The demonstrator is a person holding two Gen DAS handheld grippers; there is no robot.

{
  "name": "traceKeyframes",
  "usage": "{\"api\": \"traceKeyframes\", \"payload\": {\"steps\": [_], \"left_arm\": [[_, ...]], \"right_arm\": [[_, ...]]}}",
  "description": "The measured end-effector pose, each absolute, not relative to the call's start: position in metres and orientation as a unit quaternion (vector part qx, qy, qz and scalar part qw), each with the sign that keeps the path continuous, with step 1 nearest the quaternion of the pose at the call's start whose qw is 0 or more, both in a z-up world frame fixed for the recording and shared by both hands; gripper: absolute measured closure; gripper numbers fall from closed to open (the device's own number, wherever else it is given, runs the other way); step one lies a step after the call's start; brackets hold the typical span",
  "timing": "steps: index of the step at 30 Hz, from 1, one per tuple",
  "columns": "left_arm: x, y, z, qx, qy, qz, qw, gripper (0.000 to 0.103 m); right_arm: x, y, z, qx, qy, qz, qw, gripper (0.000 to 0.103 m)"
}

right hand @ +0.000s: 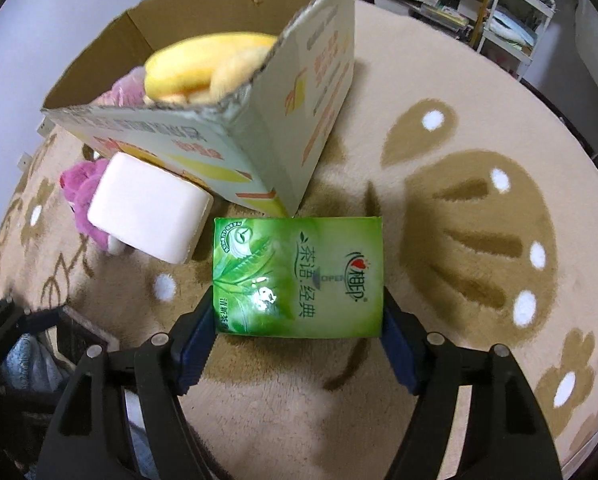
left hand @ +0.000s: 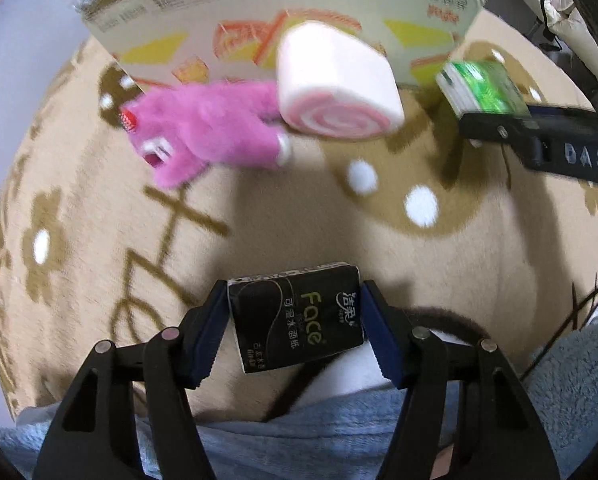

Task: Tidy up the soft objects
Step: 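Grasp the black Face pack with the left tool while the right tool grasps the green pack, then carry both packs over the box and open both tools to drop them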

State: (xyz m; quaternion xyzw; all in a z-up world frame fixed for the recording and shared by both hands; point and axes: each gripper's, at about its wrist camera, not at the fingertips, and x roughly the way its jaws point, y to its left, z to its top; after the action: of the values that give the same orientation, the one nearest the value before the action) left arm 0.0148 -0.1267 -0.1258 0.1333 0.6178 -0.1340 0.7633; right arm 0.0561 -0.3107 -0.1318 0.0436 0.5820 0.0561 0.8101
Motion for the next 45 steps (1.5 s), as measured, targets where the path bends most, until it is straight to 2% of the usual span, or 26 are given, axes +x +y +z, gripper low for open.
{"api": "traceKeyframes", "payload": {"steps": [16,29,45], "left_arm": [[0.058,-0.087,-0.036,0.129,0.44,-0.075,0.886,0.039],[0.08,-0.09,0.014,0.121,0.364,-0.084,0.92,0.039],[0.109,-0.094,0.04,0.127,0.284,-0.095,0.946,0.039]], "right_arm": [[0.03,-0.312,-0.053,0.071,0.432,0.056,0.897,0.025],[0.017,-0.302,0.002,0.076,0.305,0.029,0.949,0.025],[0.043,-0.299,0.008,0.095,0.261,0.024,0.96,0.025]]}}
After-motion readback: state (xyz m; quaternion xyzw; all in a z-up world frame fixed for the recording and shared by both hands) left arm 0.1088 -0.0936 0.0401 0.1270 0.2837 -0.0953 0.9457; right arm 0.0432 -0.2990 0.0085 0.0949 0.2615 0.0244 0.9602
